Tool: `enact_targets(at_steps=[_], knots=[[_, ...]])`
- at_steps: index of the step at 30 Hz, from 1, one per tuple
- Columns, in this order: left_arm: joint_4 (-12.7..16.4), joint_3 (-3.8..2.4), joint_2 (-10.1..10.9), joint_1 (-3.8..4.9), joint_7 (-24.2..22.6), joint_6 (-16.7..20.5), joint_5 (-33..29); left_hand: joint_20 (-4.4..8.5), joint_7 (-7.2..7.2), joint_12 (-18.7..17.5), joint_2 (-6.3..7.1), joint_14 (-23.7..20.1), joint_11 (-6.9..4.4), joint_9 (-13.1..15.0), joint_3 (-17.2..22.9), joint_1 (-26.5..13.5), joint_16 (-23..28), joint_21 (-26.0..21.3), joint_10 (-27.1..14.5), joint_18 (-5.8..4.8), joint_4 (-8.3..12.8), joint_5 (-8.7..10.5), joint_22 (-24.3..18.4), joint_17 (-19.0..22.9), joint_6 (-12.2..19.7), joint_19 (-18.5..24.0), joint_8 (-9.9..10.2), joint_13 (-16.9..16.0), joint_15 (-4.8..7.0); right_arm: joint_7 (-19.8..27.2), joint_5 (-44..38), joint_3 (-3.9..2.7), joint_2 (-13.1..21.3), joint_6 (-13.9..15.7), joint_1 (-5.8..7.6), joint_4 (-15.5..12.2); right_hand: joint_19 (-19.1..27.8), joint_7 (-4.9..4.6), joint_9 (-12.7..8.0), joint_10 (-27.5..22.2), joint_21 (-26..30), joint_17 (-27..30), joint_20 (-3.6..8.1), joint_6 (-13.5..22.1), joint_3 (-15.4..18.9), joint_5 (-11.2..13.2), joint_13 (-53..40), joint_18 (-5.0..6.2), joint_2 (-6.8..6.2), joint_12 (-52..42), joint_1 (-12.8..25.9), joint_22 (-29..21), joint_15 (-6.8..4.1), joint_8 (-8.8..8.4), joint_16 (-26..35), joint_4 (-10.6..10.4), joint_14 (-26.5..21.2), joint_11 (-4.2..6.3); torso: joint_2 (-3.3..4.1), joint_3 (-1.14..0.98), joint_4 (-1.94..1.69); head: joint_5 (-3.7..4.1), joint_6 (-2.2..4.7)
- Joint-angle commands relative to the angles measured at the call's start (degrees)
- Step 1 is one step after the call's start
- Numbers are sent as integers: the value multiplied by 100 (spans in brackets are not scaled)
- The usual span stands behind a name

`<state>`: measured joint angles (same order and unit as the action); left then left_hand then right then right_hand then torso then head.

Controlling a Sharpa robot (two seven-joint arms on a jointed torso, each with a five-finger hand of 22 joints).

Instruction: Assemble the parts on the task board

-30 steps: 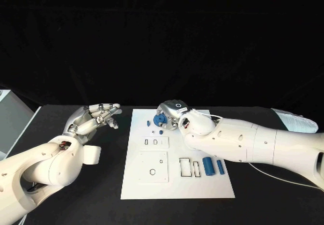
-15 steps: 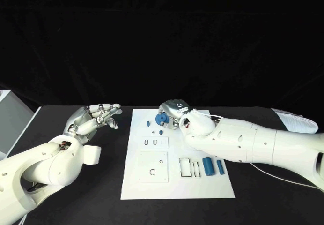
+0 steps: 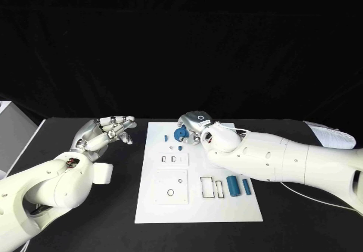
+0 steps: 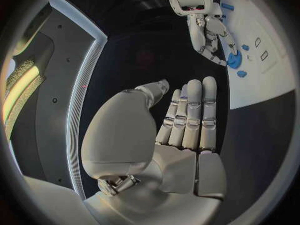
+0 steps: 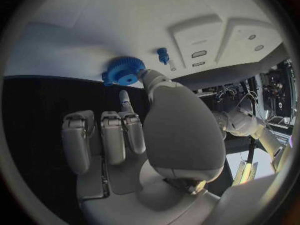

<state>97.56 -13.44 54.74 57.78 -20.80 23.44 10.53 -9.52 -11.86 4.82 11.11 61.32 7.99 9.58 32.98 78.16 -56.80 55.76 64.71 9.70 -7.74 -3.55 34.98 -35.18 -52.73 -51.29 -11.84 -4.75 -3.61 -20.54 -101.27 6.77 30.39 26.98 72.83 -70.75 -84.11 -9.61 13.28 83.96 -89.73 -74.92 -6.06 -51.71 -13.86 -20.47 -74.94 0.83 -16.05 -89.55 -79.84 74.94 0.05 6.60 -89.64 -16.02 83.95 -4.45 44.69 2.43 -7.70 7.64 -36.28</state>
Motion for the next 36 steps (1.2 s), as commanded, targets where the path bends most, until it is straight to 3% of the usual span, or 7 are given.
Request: enact_targets(at_steps=[1,10,15,19,24,27,36], knots=[[12,-5,-3,2,-25,-51,13,13,-5,-4,3,-26,2,9,35,-51,-29,33,-57,77,1,8,6,6,44,36,-22,-9,-16,98,1,0,-17,-141,-1,19,-589,-11,-15,538,-27,-1442,-38,25,226,165,-1440,-83,93,19,-41,1506,55,-37,-18,-41,589,-52,-3,4,-7,-1,-5],[12,-5,1,2,-21,-46,13,8,-8,-4,6,-36,5,10,36,-61,-35,50,-67,77,2,8,18,15,52,56,-21,-9,-20,149,145,1,24,-144,-4,14,-589,-23,-22,539,-27,-1452,-52,-41,498,124,-1441,-83,202,18,65,1506,69,-47,-21,-74,591,-64,0,5,3,-15,-12],[4,-5,-1,1,-20,-44,13,8,-8,-4,6,-36,5,10,36,-61,-35,50,-67,77,2,8,18,15,52,56,-21,-9,-20,222,449,2,112,-185,-17,-45,-589,21,10,598,-27,-1493,-36,-313,469,-205,-1499,-83,434,-39,437,1506,43,72,-32,-73,602,-25,-1,3,-3,-18,-20],[0,-5,0,1,-18,-39,13,8,-8,-4,6,-36,5,10,36,-61,-35,50,-67,77,2,8,18,15,52,56,-21,-9,-20,327,807,2,176,-296,-30,-82,-589,47,17,604,-27,-1508,-20,-387,398,-237,-1506,-83,503,-45,521,1506,24,111,-36,-77,605,-2,2,-1,4,-28,-24],[-1,-5,-3,1,15,-4,15,6,-12,-4,7,-43,7,11,38,-65,-38,60,-74,78,4,8,24,21,57,69,-20,-8,-22,406,998,2,199,-263,-39,-62,-589,65,-6,604,-27,-1508,6,-406,156,-590,-1506,-83,719,-45,885,1506,2,112,-36,-67,605,18,1,-3,7,-22,-23],[-2,-5,-4,1,32,11,16,5,-12,-4,3,-44,8,11,42,-62,-39,63,-75,78,6,6,25,23,58,71,-20,-8,-22,406,1013,2,198,-241,-42,-17,-589,66,-19,604,-27,-1508,10,-405,-5,-773,-1506,-83,721,-45,942,1506,0,106,-36,-65,605,20,-3,-4,7,-16,-15],[-4,-5,-3,0,44,26,17,4,-14,-5,4,-48,9,12,45,-58,-40,67,-80,78,11,6,28,26,61,77,-20,-8,-23,337,976,2,225,-221,-45,17,-589,65,-30,604,-27,-1508,10,-395,-77,-819,-1506,-83,618,-45,963,1506,1,98,-36,-49,605,20,2,-5,8,-10,-5]])
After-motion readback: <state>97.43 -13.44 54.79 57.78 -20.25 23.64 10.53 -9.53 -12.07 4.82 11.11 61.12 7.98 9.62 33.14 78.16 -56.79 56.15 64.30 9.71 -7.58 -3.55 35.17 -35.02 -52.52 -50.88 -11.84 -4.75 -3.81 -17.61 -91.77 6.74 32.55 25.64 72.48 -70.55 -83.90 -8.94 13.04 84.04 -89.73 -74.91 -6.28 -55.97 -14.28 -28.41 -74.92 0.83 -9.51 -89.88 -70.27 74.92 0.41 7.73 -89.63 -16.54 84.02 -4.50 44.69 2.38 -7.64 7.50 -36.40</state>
